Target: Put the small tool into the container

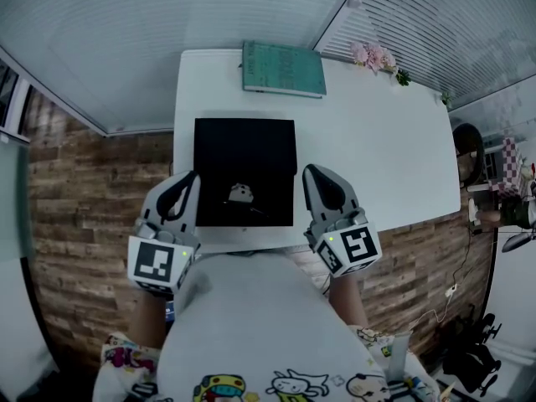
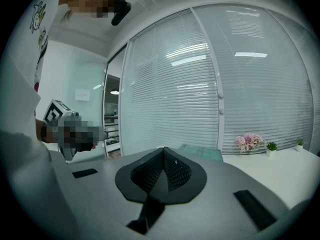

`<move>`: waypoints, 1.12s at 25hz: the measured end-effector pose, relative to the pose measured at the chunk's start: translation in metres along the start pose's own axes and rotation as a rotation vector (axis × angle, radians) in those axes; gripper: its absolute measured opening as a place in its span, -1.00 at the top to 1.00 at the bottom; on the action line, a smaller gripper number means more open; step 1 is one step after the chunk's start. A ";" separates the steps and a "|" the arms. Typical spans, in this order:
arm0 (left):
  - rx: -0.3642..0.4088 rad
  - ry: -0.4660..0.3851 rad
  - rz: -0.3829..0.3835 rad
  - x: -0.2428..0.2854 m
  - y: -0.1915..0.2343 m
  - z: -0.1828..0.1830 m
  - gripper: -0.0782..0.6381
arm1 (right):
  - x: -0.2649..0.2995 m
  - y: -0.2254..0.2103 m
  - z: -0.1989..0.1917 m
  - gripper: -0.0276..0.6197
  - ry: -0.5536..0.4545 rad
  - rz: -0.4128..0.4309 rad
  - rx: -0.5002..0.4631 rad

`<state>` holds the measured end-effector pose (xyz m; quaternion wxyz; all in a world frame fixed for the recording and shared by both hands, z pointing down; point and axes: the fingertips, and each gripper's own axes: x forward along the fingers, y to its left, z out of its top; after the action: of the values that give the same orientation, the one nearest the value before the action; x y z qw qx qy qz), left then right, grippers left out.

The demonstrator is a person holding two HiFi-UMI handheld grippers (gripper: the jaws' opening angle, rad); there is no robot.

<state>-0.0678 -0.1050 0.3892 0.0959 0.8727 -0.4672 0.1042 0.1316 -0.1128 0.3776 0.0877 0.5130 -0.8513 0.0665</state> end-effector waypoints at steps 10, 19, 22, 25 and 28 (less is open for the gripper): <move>0.031 0.020 -0.020 0.002 -0.007 -0.003 0.77 | -0.001 0.011 -0.005 0.91 0.001 0.044 0.003; 0.052 0.009 -0.015 0.004 -0.007 -0.001 0.77 | -0.002 0.010 -0.006 0.91 0.000 0.043 -0.002; 0.054 0.009 -0.011 0.002 -0.006 0.000 0.77 | -0.002 0.011 -0.006 0.91 0.000 0.043 -0.003; 0.054 0.010 -0.007 0.001 -0.004 -0.001 0.77 | 0.000 0.012 -0.006 0.92 -0.001 0.046 -0.005; 0.056 0.014 -0.008 0.001 -0.003 -0.002 0.77 | 0.000 0.012 -0.006 0.91 -0.001 0.044 -0.005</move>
<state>-0.0651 -0.1035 0.3911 0.0752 0.8762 -0.4600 0.1228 0.1213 -0.1055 0.3831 0.0869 0.4941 -0.8626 0.0661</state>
